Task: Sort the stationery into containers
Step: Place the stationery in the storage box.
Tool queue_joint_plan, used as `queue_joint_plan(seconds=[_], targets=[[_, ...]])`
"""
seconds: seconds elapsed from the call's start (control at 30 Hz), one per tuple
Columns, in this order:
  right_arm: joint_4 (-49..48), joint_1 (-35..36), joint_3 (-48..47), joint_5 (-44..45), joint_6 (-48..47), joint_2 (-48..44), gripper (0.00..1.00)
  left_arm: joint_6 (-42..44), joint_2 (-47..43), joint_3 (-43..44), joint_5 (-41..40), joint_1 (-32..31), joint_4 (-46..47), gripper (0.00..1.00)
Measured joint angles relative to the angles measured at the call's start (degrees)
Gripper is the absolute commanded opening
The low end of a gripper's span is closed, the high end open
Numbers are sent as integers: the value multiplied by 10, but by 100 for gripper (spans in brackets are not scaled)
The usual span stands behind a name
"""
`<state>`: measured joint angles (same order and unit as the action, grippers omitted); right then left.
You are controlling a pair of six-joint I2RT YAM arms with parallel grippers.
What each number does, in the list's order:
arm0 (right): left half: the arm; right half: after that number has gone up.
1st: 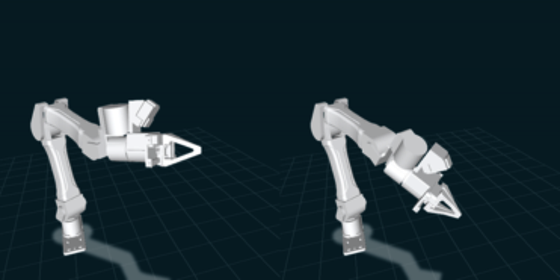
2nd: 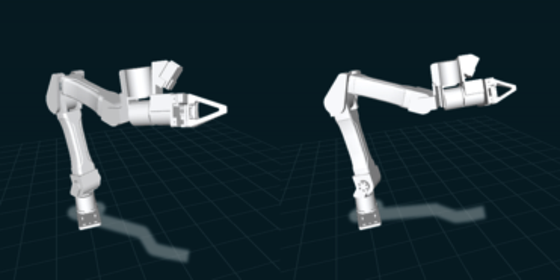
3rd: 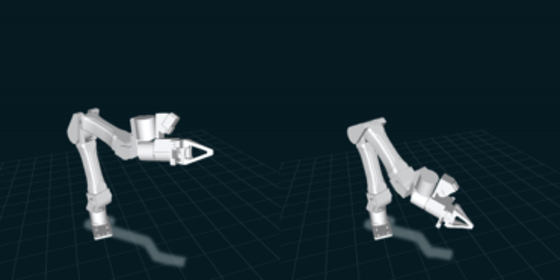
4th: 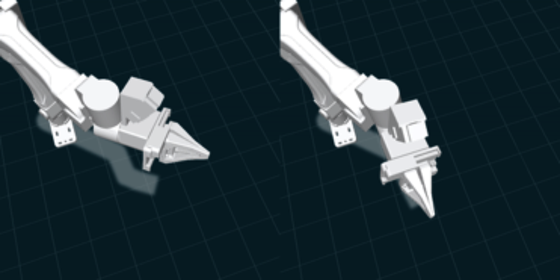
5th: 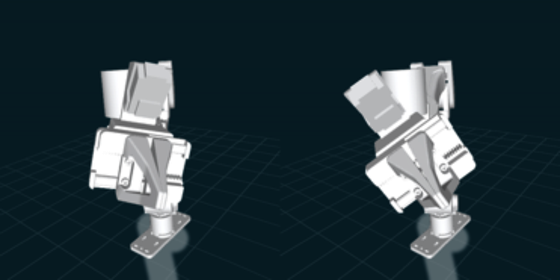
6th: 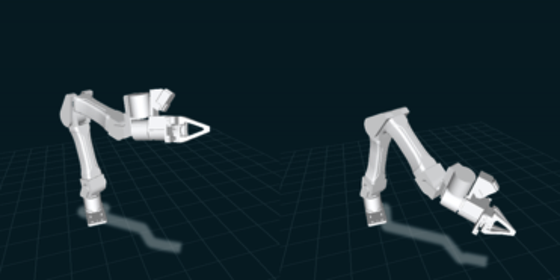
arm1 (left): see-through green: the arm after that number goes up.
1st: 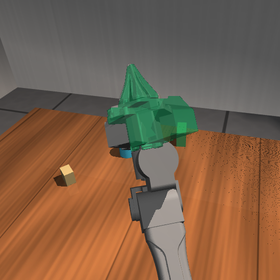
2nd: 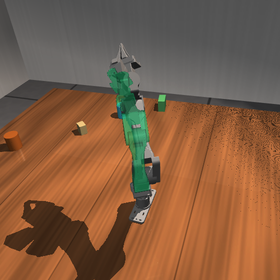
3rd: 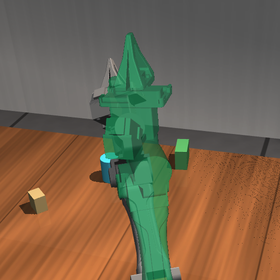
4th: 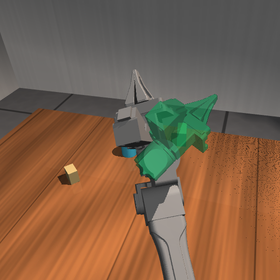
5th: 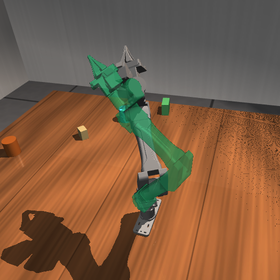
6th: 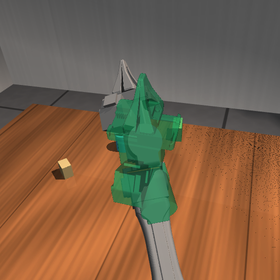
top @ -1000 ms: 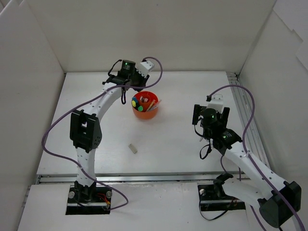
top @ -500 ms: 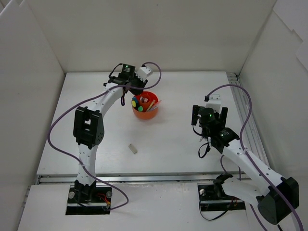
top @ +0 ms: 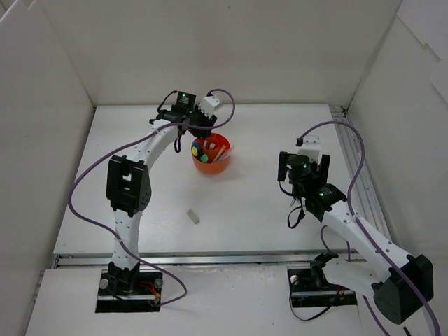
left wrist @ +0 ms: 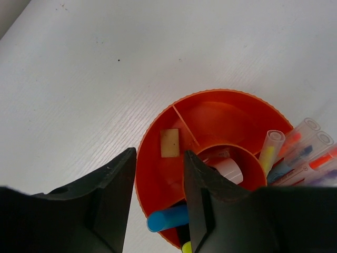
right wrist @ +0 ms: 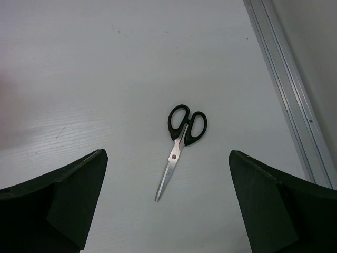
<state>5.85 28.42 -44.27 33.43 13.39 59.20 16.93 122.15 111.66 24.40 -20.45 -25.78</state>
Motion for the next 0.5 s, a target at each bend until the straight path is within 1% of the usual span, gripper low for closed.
queue_joint_plan(seconds=[0.03, 0.07, 0.1, 0.13, 0.17, 0.2, 0.27, 0.33, 0.43, 0.5], targets=[[0, 0, 0, 0, 0, 0, 98, 0, 0, 0, 2, 0, -1, 38], [0, 0, 0, 0, 0, 0, 98, 0, 0, 0, 3, 0, -2, 43], [0, 0, 0, 0, 0, 0, 98, 0, 0, 0, 5, 0, -2, 51], [0, 0, 0, 0, 0, 0, 98, -1, -1, 0, 8, 0, -3, 65], [0, 0, 0, 0, 0, 0, 98, -1, -3, 0, 11, 0, -6, 96], [0, 0, 0, 0, 0, 0, 98, -1, -6, 0, 13, 0, -10, 99], [0, 0, 0, -2, 0, -2, 98, -13, -23, -10, 13, 0, -11, 100], [0, 0, 0, -5, 0, -9, 98, -28, -60, -38, 5, 0, -10, 99], [0, 0, 0, -12, 3, -26, 98, -75, -142, -95, -33, 0, -7, 100], [0, 0, 0, -14, 10, -37, 98, -131, -217, -146, -75, 0, -2, 100]])
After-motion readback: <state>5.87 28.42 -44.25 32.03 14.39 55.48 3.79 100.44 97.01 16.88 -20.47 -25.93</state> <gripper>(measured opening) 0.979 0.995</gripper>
